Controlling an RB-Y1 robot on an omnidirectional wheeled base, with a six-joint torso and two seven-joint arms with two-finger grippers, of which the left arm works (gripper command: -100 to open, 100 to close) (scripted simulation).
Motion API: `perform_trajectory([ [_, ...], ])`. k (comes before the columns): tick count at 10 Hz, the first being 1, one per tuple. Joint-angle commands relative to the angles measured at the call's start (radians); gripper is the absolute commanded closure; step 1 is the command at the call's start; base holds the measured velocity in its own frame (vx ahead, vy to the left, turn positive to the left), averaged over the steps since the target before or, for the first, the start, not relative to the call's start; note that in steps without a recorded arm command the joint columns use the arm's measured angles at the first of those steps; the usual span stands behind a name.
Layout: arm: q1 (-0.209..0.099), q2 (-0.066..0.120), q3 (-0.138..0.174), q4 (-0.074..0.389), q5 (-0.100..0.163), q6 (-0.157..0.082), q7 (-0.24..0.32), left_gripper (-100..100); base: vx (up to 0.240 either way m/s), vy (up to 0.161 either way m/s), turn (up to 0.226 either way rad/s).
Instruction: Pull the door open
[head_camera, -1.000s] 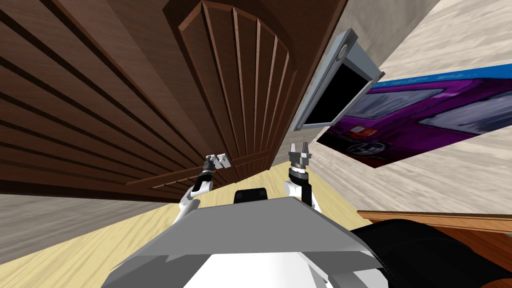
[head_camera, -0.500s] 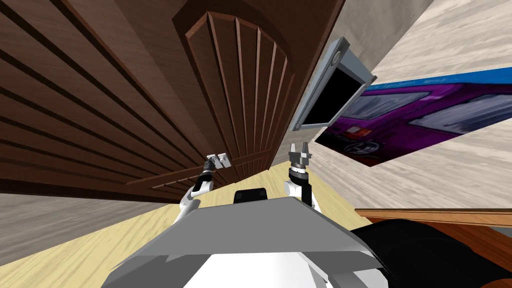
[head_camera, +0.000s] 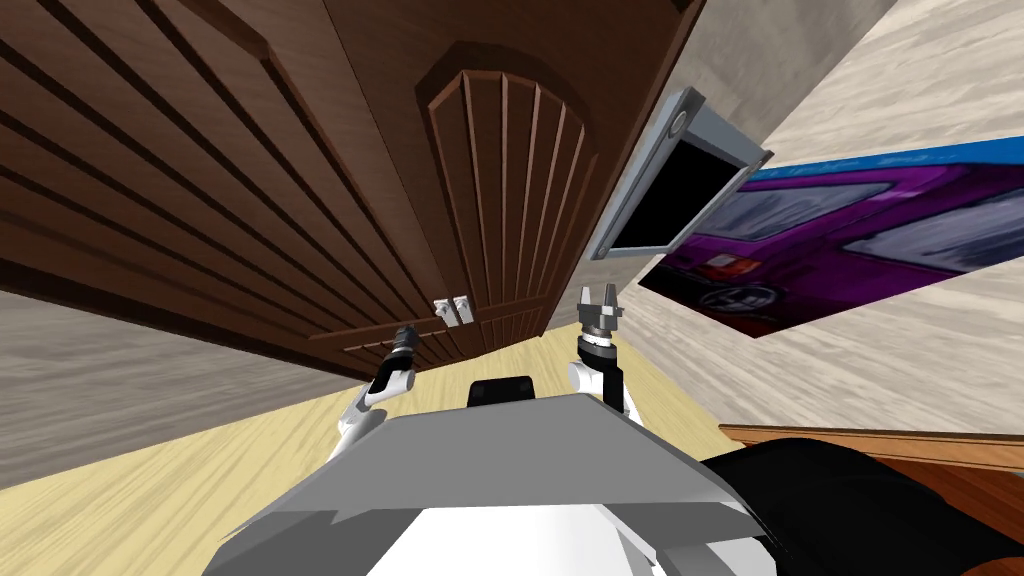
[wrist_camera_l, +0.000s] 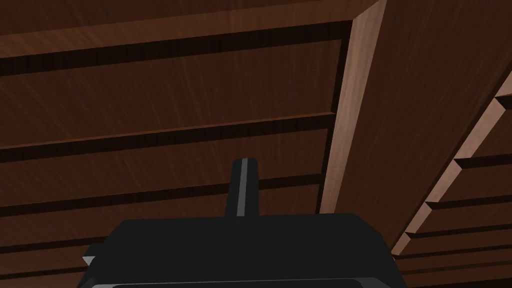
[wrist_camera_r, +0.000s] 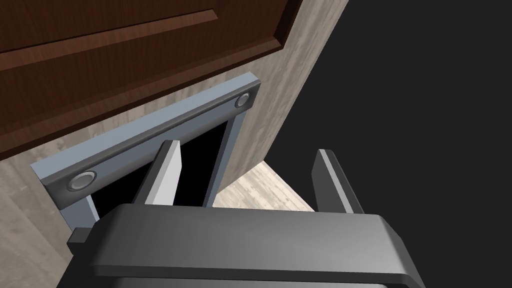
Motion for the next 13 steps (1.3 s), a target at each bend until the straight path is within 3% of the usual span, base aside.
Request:
perform_trajectory([
  [1,0.005,-0.003,-0.019,-0.013,0.0,-0.004,0.006,-100,-0.218,-0.019,-0.058],
  [5,0.011,-0.014,-0.072,-0.051,-0.002,-0.015,0.022,-100,-0.191,-0.094,-0.09],
  [6,0.01,-0.014,-0.061,-0.046,-0.003,-0.011,0.018,-100,-0.07,-0.06,-0.017],
  [10,0.039,0.016,0.017,-0.004,0.006,-0.004,0.008,-100,0.015,0.067,0.155],
  [13,0.022,0.01,0.015,0.001,0.004,-0.004,0.005,-100,0.169,0.05,-0.036],
])
